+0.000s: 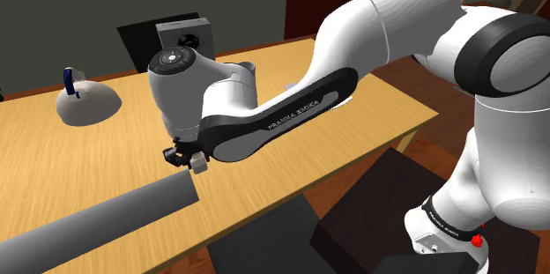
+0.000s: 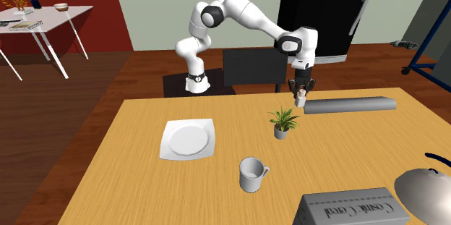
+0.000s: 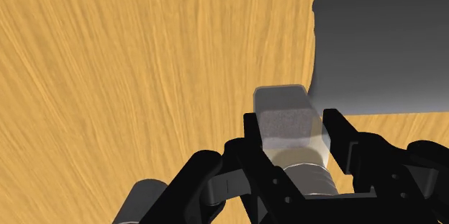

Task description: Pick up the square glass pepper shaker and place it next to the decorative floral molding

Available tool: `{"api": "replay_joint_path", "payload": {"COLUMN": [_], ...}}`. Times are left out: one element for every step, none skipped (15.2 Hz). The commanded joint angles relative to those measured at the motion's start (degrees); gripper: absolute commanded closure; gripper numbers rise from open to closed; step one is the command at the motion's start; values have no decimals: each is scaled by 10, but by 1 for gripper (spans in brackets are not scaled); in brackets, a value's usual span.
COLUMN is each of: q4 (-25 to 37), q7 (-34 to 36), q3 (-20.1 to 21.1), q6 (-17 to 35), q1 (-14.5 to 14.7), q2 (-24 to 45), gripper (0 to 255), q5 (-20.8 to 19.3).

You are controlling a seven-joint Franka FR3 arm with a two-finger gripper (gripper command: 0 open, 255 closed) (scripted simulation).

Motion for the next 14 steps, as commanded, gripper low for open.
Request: {"api": "replay_joint_path", "payload": {"q4": [-3,-6,-9,-13,-13,-13,-13,-13,-13,-13,-13,-13,-13,-13], "q7": [4,6,9,12,12,12,12,12,12,12,12,12,12,12], "q3": [-2,-3,-5,-6,-6,-6,-6,-6,-6,-6,-6,-6,-6,-6], "q6": [11,16,22,30,30,30,30,30,30,30,30,30,30,30], "q1": [1,2,2,3,3,3,3,3,3,3,3,3,3,3], "q2": [8,11,14,19,19,19,19,19,19,19,19,19,19,19], "gripper": [255,255,255,255,255,255,255,255,255,255,255,255,0,0], "q5": [-4,-7,-9,-12,-12,-12,-12,-12,-12,-12,-12,-12,-12,-12]}}
